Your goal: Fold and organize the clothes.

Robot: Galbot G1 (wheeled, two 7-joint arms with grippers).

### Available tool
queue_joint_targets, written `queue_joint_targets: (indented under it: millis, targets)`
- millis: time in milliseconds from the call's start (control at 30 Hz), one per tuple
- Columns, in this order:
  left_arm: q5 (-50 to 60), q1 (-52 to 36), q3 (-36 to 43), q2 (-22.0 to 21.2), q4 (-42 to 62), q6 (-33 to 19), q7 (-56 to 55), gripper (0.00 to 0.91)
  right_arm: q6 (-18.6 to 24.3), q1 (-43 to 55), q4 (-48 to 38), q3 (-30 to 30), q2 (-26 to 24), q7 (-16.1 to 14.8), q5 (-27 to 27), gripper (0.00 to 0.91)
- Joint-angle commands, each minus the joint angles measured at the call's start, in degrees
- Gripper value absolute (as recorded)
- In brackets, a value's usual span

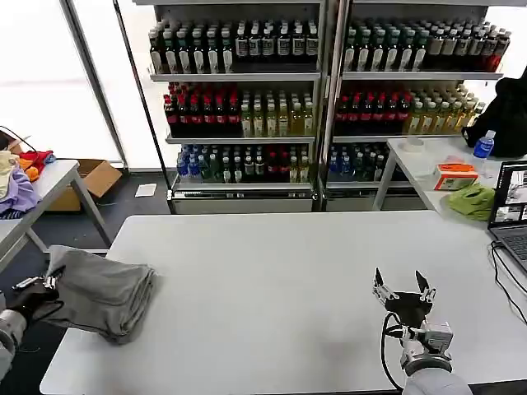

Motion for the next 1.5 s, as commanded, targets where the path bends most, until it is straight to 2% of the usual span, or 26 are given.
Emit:
queue_joint_targets:
  millis: [33,133,333,467,567,733,867,1000,1267,1300,1333,1500]
  targets:
    - [2.4,0.4,-1.2,2.1,-1.7,-0.3,0.7,0.000,0.1,-0.7,0.7,0.9,-0.2,0.1,0.1,0.907]
    - [2.2,1.0,1.2,-0.5,-5.3,0.2,-0.2,0.000,0.2,-1.3,0.7,0.9,0.0,0.1,-0.1,0.907]
    - [3.6,0.0,10.8,-6.5,-15.3,3.6,-5.0,0.000,0.2,-1.6,0.4,1.1,1.1,0.2,-0.7,0.907]
    - [7.4,-2.2,22.6,-11.4,-24.1,6.6,-8.8,0.000,0.1,-1.7,0.3,0.9,1.6,0.2,-1.7,0.907]
    - [10.3,-4.2,30.6,-13.7,-26.3,7.5,-10.6,0.000,-0.6,-1.5,0.4,1.0,2.6,0.3,-2.2,0.907]
    - [14.7,-7.8,41.6,-16.4,-22.3,7.4,-10.9,0.000,-0.9,-2.8,0.4,1.2,4.4,0.3,-3.3,0.907]
    - [14.9,-11.5,47.0,-19.0,-18.6,7.4,-11.2,0.000,-0.8,-3.9,0.5,1.3,5.5,0.1,-4.5,0.907]
    - [15.7,-14.6,48.6,-21.0,-14.2,7.4,-11.0,0.000,-0.8,-4.7,0.9,1.6,5.9,0.1,-5.1,0.907]
    - [14.7,-16.3,47.7,-20.7,-11.3,7.4,-11.0,0.020,-1.0,-4.9,1.3,1.0,6.2,0.0,-5.8,0.907]
    - [14.6,-16.3,47.6,-20.8,-11.3,7.3,-11.1,0.645,-1.0,-4.8,1.2,0.8,6.2,-0.1,-6.0,0.907]
    - [14.2,-16.2,47.3,-21.0,-11.4,7.3,-11.1,0.907,-1.1,-4.7,1.2,0.6,6.2,-0.1,-6.0,0.907]
    - [7.9,-16.0,47.0,-21.3,-12.6,3.5,-10.1,0.907,-1.7,-3.9,1.1,0.1,5.9,-0.1,-6.0,0.907]
